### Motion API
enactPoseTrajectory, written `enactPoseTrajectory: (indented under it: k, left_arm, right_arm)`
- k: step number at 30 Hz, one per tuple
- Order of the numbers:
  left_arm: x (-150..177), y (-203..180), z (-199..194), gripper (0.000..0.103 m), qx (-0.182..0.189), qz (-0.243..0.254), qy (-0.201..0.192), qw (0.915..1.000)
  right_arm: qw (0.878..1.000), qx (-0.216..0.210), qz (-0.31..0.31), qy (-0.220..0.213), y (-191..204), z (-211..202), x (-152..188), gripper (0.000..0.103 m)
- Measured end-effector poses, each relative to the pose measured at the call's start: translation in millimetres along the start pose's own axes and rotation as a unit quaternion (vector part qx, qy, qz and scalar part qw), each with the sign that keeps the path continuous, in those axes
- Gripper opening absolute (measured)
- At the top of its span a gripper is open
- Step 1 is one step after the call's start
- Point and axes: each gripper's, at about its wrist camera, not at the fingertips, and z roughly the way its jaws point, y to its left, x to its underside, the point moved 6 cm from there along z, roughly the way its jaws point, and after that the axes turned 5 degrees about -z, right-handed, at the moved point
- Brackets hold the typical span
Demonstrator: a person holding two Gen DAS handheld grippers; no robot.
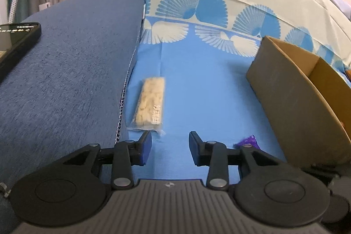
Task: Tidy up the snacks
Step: 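Hold the purple bar in the right gripper while the left reaches for the peanut bar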
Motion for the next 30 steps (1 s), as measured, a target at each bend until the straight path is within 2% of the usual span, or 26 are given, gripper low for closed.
enactPoseTrajectory:
  k: [3,5,14,18,23,26,30]
  left_arm:
    - [-4.1,-2.3,13.4,0.047,-0.015,0.007,0.009,0.9998]
    - [-4.2,0.7,16.6,0.052,-0.020,0.009,0.011,0.9997]
    - [-22.3,-5.9,42.6,0.066,-0.042,0.012,0.019,0.9988]
    - [-34.2,-11.6,56.8,0.067,-0.084,0.026,0.006,0.9961]
    - [-42.6,-21.1,89.4,0.081,-0.125,0.057,0.024,0.9903]
    - [-42.3,-19.9,106.6,0.081,-0.151,0.088,0.034,0.9840]
    - [-40.0,-14.9,116.5,0.077,-0.147,0.098,0.046,0.9832]
  right_arm:
    - [1.000,-0.001,0.003,0.007,0.3,2.7,0.7,0.023]
    - [1.000,0.000,0.002,0.011,0.8,4.0,2.1,0.032]
    - [1.000,-0.007,0.006,0.027,-0.2,13.0,1.0,0.036]
    - [0.999,-0.010,0.007,0.032,-1.4,15.3,0.5,0.036]
    - [0.999,-0.015,0.005,0.034,-0.5,16.2,0.2,0.036]
    - [0.999,-0.017,0.004,0.035,-1.0,16.0,1.0,0.036]
    - [0.999,-0.017,-0.002,0.037,-0.5,14.9,1.9,0.036]
